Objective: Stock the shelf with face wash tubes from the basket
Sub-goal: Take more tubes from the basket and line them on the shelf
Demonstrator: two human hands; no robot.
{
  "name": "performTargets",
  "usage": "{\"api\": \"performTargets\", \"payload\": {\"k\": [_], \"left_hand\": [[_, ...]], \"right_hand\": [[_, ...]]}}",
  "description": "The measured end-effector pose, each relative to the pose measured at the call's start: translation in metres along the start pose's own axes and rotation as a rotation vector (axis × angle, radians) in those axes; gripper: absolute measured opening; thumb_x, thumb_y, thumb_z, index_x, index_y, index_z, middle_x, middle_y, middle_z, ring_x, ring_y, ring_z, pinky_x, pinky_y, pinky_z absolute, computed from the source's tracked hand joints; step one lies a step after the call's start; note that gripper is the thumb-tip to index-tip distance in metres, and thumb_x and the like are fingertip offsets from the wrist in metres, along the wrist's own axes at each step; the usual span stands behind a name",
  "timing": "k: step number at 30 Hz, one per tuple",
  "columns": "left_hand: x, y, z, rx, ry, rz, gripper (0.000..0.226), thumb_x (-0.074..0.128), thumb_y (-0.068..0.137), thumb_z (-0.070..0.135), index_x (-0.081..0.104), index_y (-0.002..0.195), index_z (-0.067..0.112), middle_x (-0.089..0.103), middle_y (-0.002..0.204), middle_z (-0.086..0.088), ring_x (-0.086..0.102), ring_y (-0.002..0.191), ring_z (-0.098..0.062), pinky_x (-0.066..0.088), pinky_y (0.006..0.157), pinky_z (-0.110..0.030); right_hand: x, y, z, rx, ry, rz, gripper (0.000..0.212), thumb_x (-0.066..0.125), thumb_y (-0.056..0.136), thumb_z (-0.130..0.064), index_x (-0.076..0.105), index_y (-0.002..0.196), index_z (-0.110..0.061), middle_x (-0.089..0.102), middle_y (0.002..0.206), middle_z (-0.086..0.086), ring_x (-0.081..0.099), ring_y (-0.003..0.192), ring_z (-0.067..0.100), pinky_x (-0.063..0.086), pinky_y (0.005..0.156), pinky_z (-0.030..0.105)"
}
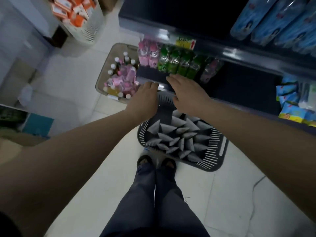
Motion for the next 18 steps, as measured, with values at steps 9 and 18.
{"api": "performTargets", "payload": {"k": [9,18], "left_hand": [[0.085,-0.015,-0.027,-0.037,-0.066,-0.184,0.038,0.05,0.084,0.005,0.048,0.121,0.0,0.048,0.122,-0.02,0.048,0.11,-0.037,0.042,0.087,-0.042],[0.142,-0.023,-0.039,-0.121,0.024,-0.374,0.033,0.047,0.086,0.001,0.045,0.119,-0.003,0.049,0.123,-0.021,0.052,0.111,-0.038,0.042,0.083,-0.042]], "right_hand": [[0.104,0.004,0.003,0.09,0.15,-0.191,0.058,0.041,0.098,-0.014,0.017,0.151,-0.009,0.018,0.158,0.008,0.023,0.143,0.024,0.023,0.114,0.032],[0.183,0.005,0.018,0.179,0.211,-0.257,0.047,0.04,0.098,-0.009,0.031,0.144,-0.006,0.041,0.144,0.016,0.045,0.125,0.031,0.043,0.095,0.038]]}}
Point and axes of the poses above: each hand's wrist, its own y-axis towards the middle knuckle, its own x-axis out of the palm, z = x × y, the point moved 2 cm from there along y, towards the middle knuckle
